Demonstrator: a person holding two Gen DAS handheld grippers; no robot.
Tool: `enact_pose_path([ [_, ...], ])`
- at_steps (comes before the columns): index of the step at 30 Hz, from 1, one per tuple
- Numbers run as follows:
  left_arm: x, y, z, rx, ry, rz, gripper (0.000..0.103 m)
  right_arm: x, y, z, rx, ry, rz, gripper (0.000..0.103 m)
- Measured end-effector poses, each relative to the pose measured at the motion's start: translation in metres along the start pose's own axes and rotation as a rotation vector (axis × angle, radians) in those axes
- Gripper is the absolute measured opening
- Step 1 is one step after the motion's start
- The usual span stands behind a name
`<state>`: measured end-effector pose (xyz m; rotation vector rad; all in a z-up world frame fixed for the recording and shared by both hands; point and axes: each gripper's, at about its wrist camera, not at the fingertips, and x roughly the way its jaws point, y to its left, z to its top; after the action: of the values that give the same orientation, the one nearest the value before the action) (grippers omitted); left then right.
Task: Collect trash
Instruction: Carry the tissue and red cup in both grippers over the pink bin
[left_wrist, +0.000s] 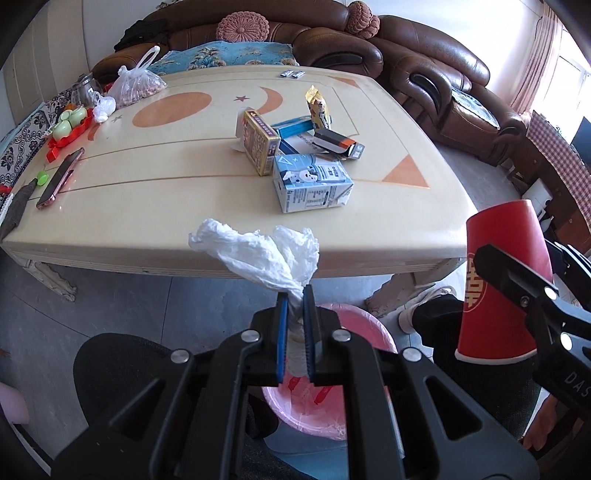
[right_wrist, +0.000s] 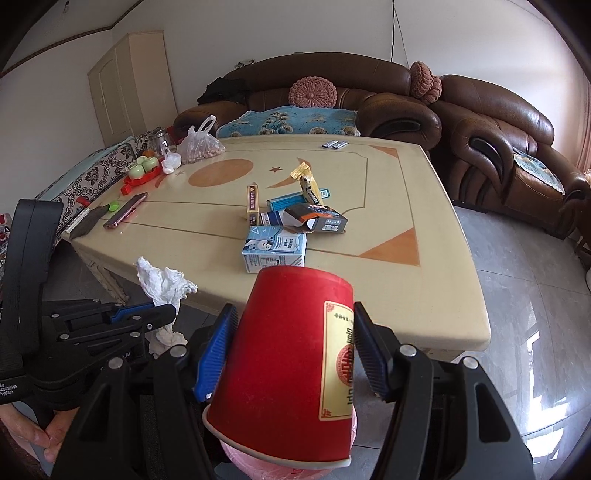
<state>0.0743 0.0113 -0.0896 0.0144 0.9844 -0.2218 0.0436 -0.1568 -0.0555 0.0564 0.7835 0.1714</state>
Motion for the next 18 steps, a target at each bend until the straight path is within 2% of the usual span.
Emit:
enact_pose_path([
  [18, 0.033, -0.013, -0.040, 0.039, 0.115, -0.014, 0.009, 0.026, -0.001, -0.050, 0.019, 0.135, -0.008, 0.061],
])
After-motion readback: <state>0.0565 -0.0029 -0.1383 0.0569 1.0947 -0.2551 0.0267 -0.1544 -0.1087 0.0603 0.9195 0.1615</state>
